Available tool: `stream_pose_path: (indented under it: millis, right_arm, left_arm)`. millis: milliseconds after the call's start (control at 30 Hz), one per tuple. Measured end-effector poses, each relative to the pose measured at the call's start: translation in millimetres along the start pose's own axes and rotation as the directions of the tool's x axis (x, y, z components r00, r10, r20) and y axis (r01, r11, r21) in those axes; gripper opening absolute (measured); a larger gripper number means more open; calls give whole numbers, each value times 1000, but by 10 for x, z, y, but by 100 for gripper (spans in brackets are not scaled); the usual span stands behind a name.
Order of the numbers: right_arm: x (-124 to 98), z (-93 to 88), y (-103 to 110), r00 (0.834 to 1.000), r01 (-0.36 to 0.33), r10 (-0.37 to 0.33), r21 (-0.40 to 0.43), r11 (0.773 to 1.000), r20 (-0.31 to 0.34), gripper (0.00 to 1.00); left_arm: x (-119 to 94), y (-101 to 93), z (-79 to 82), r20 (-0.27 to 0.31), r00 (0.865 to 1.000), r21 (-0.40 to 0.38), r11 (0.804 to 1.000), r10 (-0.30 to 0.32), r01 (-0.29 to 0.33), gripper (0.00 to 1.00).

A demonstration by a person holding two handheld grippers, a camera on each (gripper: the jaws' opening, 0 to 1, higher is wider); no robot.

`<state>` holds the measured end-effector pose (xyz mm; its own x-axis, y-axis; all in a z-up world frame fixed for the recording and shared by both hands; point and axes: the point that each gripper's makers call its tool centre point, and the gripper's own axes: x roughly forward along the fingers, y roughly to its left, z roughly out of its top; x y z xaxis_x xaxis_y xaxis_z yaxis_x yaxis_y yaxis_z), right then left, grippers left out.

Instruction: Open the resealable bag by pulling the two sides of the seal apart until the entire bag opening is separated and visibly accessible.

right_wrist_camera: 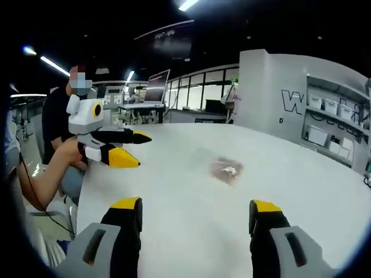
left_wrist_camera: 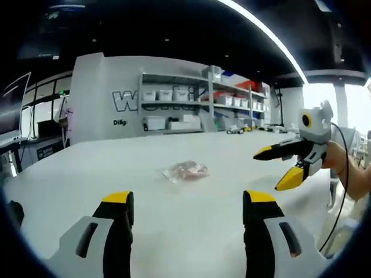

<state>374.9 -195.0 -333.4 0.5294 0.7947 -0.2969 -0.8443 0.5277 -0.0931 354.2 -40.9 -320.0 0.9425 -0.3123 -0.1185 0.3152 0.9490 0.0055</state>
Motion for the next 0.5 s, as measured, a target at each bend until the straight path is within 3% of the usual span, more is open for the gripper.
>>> stream_pose_path:
  millis: [100, 200, 300, 500]
  right_arm:
    - [-29, 18, 11, 1000, 11, -11, 3, 1000, 16, 87]
    - [-57, 109, 11, 997, 27, -28, 15, 1000, 75, 99]
    - [-79, 128, 36, 996, 24, -26, 21, 999, 87, 99]
    - [-105, 100, 104, 996, 28, -30, 28, 999, 85, 99]
  left_arm:
    - [-38, 20, 15, 15, 1000, -4, 1000, 15, -15, 86]
    - [-65, 41, 40, 31, 999, -8, 1000, 27, -27, 93]
    - [-101, 38, 74, 58, 998, -5, 1000, 27, -26, 99]
    - [-171, 63, 55, 54, 997, -2, 999, 47, -47, 99]
